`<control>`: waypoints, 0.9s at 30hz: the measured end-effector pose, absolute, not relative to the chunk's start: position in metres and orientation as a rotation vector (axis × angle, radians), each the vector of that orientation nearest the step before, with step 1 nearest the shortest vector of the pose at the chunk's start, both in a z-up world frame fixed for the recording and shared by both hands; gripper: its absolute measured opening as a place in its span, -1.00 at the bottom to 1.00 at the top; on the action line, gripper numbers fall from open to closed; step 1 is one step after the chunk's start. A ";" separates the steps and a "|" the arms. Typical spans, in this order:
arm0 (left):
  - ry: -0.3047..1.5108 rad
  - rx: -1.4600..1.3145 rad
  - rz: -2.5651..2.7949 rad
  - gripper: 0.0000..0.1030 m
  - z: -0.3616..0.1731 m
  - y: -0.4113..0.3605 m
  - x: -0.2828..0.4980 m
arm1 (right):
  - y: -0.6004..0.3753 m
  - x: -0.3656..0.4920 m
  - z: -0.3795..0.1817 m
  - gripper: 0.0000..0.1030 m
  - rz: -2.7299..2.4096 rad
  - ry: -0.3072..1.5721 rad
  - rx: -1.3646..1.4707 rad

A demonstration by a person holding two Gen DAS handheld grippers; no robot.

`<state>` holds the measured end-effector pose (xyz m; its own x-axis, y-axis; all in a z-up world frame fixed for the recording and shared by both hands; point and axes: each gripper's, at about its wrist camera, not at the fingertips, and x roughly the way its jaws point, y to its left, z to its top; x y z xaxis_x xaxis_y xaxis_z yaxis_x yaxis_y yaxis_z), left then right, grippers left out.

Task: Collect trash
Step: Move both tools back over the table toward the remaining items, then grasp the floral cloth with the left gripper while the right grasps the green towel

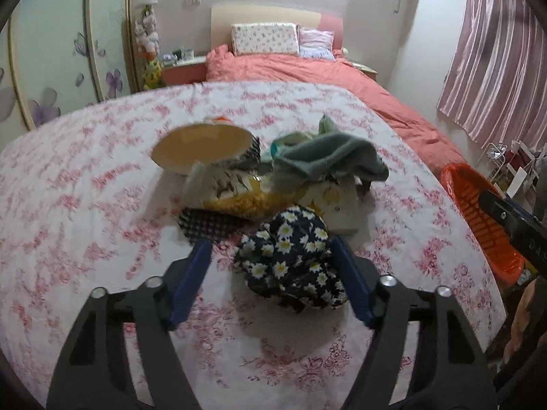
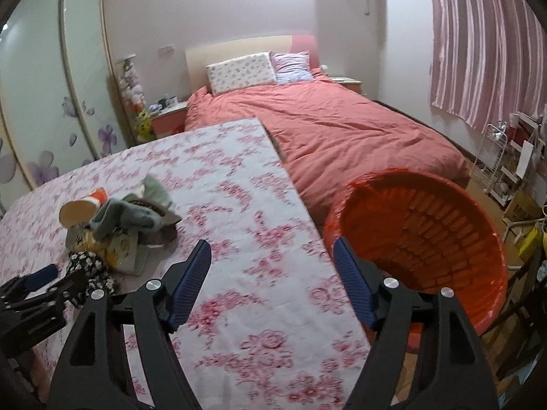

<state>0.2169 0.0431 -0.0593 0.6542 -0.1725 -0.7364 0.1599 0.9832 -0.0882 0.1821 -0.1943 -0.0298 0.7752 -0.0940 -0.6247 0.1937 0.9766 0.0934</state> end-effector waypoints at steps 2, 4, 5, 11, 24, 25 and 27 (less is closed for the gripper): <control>0.856 -0.018 -0.189 0.16 -0.065 0.041 0.221 | -0.192 0.183 -0.030 0.42 -0.145 0.675 0.158; 0.875 -0.028 -0.197 -0.01 -0.072 0.041 0.222 | -0.187 0.185 -0.031 0.42 -0.136 0.681 0.160; 0.879 -0.028 -0.198 -0.08 -0.073 0.041 0.223 | -0.184 0.186 -0.032 0.42 -0.131 0.685 0.159; 0.861 -0.027 -0.217 -0.61 -0.069 0.045 0.219 | -0.167 0.194 -0.034 0.42 -0.084 0.699 0.153; 0.790 -0.073 -0.018 -0.60 -0.045 0.136 0.231 | -0.107 0.229 -0.028 0.42 0.070 0.688 0.125; 0.792 -0.071 0.004 -0.59 -0.045 0.143 0.236 | -0.102 0.233 -0.027 0.42 0.077 0.683 0.122; 0.810 -0.081 0.041 -0.58 -0.050 0.159 0.245 | -0.093 0.242 -0.026 0.41 0.089 0.683 0.129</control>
